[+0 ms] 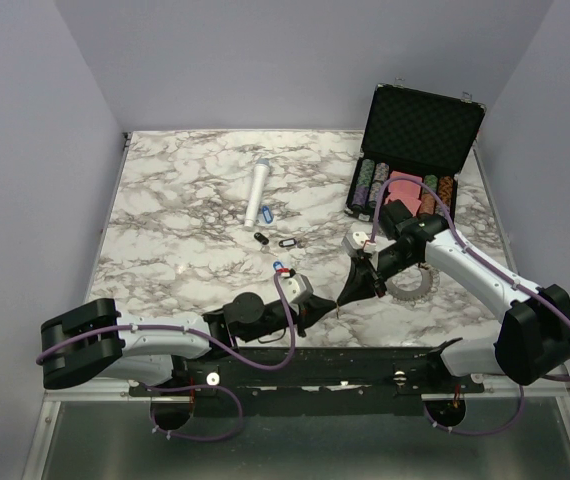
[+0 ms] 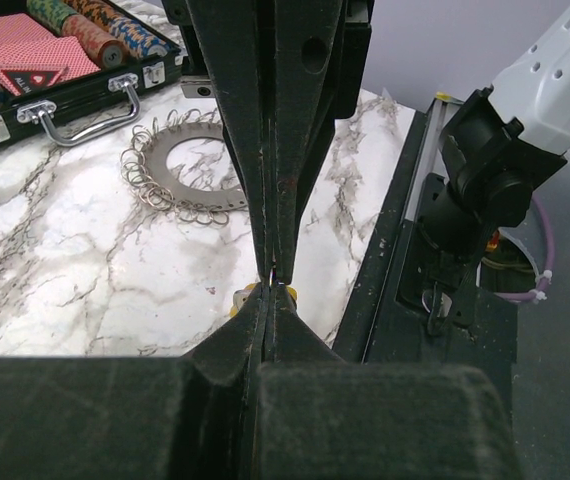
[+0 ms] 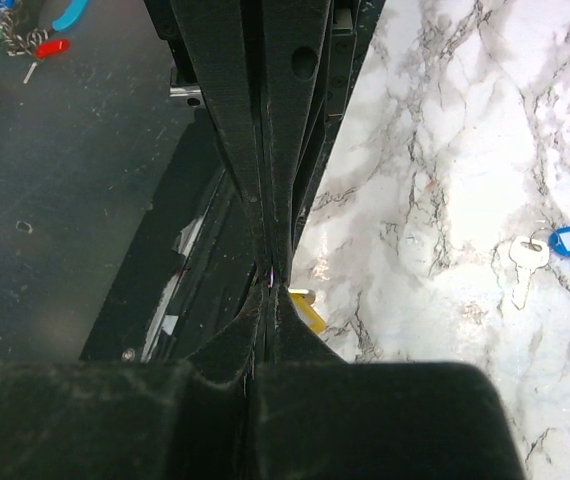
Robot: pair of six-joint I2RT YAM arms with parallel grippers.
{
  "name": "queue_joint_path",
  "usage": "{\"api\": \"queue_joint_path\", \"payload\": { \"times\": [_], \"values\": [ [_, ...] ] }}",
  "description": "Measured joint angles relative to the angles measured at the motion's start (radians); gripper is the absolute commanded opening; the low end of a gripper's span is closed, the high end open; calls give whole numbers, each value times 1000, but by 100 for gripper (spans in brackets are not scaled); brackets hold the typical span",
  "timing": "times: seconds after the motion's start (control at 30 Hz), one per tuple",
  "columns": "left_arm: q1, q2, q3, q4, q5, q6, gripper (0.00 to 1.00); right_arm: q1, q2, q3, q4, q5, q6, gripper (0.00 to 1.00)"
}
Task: Put the keys on the keyring
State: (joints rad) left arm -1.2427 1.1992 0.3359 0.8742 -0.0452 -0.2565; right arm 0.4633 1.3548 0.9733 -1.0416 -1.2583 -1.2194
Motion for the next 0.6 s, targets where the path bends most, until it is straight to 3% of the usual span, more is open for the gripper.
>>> {"api": "queue_joint_path", "payload": {
  "times": [0.07,0.13,0.33,0.47,0.6],
  "values": [
    [0,-2,0,-2,-6,-3,47,0,1,2,2,1,7,0],
    [3,-13,0,-15,-13,-8,66,0,2,4,5,10,19,0],
    [57,-275,-24,-212,-21,-16,84,-22,2,11,25,85,80,0],
    [123,-528,34,-493,-18,29,95,-92,1,17,47,168,130,0],
    [155,-723,176,-821,-37,140,97,-148,-1,16,69,303,193,0]
  ]
}}
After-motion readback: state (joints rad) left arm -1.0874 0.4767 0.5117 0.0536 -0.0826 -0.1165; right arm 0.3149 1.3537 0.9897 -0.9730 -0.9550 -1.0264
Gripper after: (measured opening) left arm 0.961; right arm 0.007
